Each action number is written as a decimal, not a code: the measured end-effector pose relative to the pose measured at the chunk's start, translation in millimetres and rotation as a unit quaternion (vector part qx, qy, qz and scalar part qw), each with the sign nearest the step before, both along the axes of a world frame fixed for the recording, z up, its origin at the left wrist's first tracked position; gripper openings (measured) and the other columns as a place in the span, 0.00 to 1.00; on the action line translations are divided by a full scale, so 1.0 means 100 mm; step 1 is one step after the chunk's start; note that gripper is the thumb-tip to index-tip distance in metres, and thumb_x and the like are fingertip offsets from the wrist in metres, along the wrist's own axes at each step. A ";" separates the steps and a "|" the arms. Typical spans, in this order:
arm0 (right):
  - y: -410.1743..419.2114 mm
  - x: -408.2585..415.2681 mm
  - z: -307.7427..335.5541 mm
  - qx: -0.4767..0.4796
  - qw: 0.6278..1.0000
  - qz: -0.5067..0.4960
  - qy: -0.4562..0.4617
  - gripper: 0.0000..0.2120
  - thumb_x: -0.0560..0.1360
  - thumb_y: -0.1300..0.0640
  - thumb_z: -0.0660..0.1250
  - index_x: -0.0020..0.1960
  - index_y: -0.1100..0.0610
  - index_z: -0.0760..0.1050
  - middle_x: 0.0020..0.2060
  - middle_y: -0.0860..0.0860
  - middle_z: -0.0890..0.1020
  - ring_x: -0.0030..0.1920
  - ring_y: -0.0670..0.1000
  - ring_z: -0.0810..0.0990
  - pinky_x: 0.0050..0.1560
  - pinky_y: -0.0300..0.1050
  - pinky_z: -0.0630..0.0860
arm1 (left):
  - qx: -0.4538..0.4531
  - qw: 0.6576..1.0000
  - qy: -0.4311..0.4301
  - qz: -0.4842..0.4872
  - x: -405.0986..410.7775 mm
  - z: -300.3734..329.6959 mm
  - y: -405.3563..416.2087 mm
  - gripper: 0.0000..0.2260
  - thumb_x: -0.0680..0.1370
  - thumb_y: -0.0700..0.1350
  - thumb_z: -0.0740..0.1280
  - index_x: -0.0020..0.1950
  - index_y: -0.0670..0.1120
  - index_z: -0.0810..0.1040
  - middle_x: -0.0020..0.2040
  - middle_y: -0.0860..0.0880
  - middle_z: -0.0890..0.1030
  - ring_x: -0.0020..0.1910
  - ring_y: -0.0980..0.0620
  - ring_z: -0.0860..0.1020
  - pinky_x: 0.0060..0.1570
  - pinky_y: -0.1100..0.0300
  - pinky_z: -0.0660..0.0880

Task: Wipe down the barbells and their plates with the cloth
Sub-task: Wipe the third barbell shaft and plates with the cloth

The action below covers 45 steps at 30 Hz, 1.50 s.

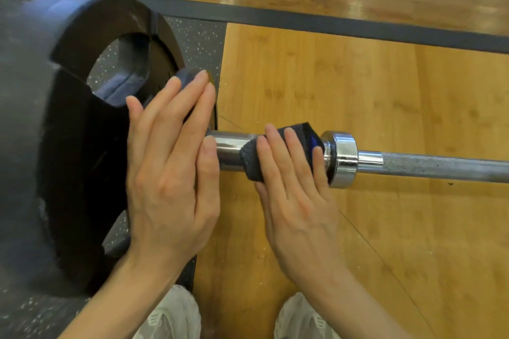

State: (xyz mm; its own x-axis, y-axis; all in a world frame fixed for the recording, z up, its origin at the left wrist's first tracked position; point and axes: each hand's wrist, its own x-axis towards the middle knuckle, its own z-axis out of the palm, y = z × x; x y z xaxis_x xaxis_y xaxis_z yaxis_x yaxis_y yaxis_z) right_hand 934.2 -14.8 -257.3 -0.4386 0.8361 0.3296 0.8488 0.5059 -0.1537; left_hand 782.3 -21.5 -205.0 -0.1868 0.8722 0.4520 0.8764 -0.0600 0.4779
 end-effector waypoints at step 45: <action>0.41 0.02 0.04 -0.005 0.998 -0.068 0.001 0.23 0.86 0.56 0.52 0.77 0.65 0.64 0.76 0.60 0.67 0.78 0.59 0.62 0.81 0.56 0.46 | -0.007 0.999 -0.033 0.015 -0.08 -0.02 0.41 0.20 0.85 0.40 0.51 0.76 0.36 0.66 0.76 0.42 0.69 0.78 0.46 0.62 0.80 0.53 0.46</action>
State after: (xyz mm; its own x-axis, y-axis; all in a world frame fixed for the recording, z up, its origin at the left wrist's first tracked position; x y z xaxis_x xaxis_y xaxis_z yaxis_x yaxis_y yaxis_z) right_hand 936.7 25.9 -252.9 -0.3203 0.8911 0.3214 0.9091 0.3846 -0.1603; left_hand 774.7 19.6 -206.8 -0.2415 0.8718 0.4262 0.8437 -0.0284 0.5361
